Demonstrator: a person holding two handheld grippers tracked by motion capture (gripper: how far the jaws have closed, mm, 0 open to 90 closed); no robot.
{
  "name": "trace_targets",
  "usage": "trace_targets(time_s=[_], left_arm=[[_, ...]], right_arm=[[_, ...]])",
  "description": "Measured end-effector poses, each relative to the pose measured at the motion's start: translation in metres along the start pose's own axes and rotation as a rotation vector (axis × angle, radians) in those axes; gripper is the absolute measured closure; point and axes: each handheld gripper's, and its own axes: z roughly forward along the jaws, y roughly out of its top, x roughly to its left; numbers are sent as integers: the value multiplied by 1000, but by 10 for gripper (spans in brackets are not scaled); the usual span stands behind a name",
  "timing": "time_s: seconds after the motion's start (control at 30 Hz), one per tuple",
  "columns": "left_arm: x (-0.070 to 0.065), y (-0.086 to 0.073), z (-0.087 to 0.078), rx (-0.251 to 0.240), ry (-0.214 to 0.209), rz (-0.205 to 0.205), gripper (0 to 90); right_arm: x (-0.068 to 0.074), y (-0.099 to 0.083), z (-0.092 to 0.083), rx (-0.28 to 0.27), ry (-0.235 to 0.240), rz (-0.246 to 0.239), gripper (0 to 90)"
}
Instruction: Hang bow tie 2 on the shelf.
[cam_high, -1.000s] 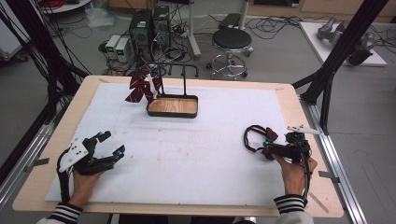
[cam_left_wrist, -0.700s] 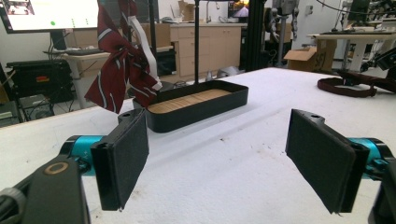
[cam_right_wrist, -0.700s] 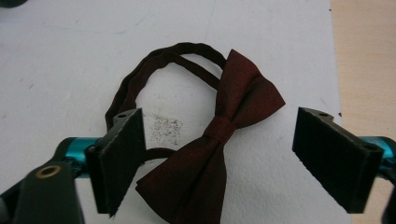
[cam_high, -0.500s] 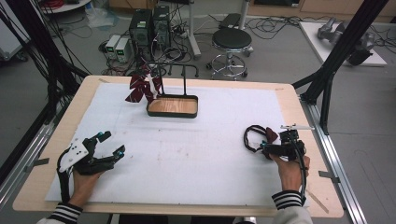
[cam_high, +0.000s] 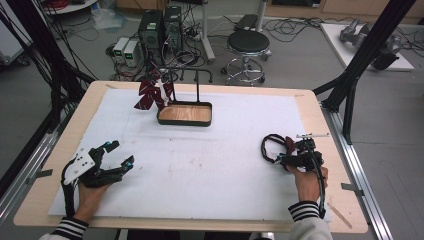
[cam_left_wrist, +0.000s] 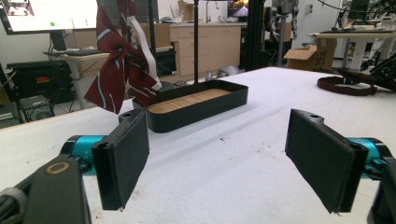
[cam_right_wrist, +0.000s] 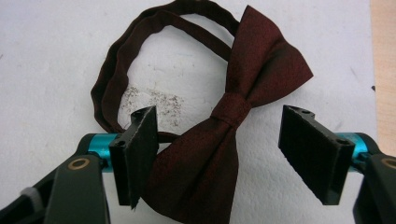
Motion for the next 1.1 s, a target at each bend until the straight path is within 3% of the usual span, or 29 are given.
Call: trace_targets(time_s=[0.27, 0.53, 0.87, 1.1], left_arm=[[0, 0, 0, -1, -1, -1, 223], [0, 0, 0, -1, -1, -1, 223], [0, 0, 0, -2, -1, -3, 223], [0, 0, 0, -2, -2, -3, 223]], right_arm=[[-1, -1, 3, 46, 18, 33, 374], [-2, -3, 8, 71, 29, 36, 449], [-2, -3, 7, 92, 27, -7, 716], [0, -4, 6, 89, 23, -32, 764]])
